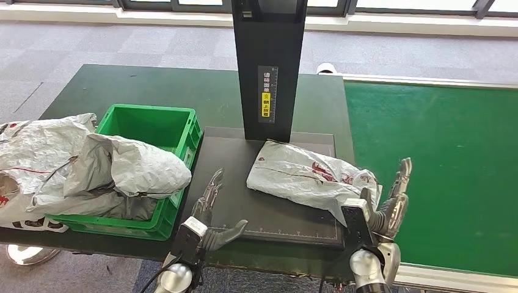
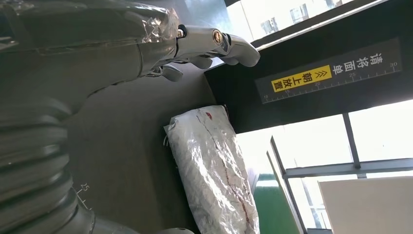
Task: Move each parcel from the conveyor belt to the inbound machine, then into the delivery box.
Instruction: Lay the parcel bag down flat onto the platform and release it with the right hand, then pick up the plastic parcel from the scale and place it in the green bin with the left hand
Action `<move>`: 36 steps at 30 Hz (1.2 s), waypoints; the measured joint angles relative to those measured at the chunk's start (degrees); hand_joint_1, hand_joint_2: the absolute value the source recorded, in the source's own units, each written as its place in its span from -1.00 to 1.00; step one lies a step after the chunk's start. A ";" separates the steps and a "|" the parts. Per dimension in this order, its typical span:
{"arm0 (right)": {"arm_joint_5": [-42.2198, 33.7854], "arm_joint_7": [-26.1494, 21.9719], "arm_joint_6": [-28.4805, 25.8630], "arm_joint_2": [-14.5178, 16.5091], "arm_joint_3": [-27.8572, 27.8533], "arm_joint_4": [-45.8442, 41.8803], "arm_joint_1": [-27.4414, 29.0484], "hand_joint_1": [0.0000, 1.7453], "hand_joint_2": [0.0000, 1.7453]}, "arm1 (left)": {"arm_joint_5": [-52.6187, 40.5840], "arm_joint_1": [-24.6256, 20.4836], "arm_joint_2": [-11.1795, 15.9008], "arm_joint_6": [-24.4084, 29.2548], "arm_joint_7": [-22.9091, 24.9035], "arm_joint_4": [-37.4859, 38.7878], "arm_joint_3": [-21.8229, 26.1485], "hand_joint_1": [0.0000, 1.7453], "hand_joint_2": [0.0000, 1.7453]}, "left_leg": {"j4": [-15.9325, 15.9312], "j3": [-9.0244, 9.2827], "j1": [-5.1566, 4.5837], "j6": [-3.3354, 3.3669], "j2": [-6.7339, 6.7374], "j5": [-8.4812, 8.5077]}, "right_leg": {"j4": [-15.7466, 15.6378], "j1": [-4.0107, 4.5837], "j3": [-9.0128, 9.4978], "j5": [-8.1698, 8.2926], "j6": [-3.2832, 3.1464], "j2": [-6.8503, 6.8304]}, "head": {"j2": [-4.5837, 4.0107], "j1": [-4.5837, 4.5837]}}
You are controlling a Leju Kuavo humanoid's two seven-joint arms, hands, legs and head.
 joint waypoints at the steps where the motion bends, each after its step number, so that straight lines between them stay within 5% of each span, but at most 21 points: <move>1: -0.57 -0.04 -0.01 0.14 0.04 -3.01 0.99 -1.00 -1.00 | -0.37 -0.04 0.00 0.19 0.00 0.07 -0.05 -1.00 1.00 | 0.00 0.00 0.00 0.00 0.00 0.00 | 0.00 0.00 0.00 0.00 0.00 0.00 | 0.00 0.00; 3: -0.72 -0.18 -0.03 0.72 0.07 -9.74 2.88 -1.00 -1.00 | -1.49 -0.16 0.00 0.68 -0.01 0.21 -0.38 -1.00 1.00 | 0.00 0.00 0.00 0.00 0.02 -0.01 | 0.00 0.00 -0.01 0.00 0.00 0.00 | 0.00 0.00; 7: -0.12 -0.34 -0.05 1.82 0.07 -19.74 5.04 -1.00 1.00 | -2.73 -0.55 0.00 1.22 -0.02 0.52 -1.17 -1.00 1.00 | 0.00 0.03 0.00 -0.01 0.06 -0.03 | 0.00 0.00 -0.02 0.00 0.00 0.04 | 0.00 0.00; 17: 6.23 -0.43 -0.04 5.04 0.40 -37.94 7.28 -1.00 1.00 | -9.54 -9.17 -0.74 7.61 -0.04 5.94 -5.06 -1.00 1.00 | 0.02 0.09 0.00 0.00 0.03 0.01 | 0.00 -0.01 0.09 0.04 0.03 0.01 | 0.00 0.00; 29: 6.62 -0.33 0.09 5.13 0.94 -43.96 7.81 -1.00 1.00 | -10.09 -14.50 -1.85 9.80 0.21 10.38 -8.16 -1.00 1.00 | 0.02 0.08 -0.01 0.02 0.01 0.00 | 0.00 -0.02 0.08 0.05 0.06 0.00 | 0.00 -0.01; 36: 8.44 -0.31 0.13 5.13 3.79 -44.05 7.29 -1.00 1.00 | -10.68 -23.84 -4.13 22.34 9.85 19.82 -14.57 -1.00 1.00 | 0.02 0.05 -0.01 0.08 -0.15 0.07 | 0.00 -0.03 0.19 0.07 0.08 -0.15 | 0.00 -0.02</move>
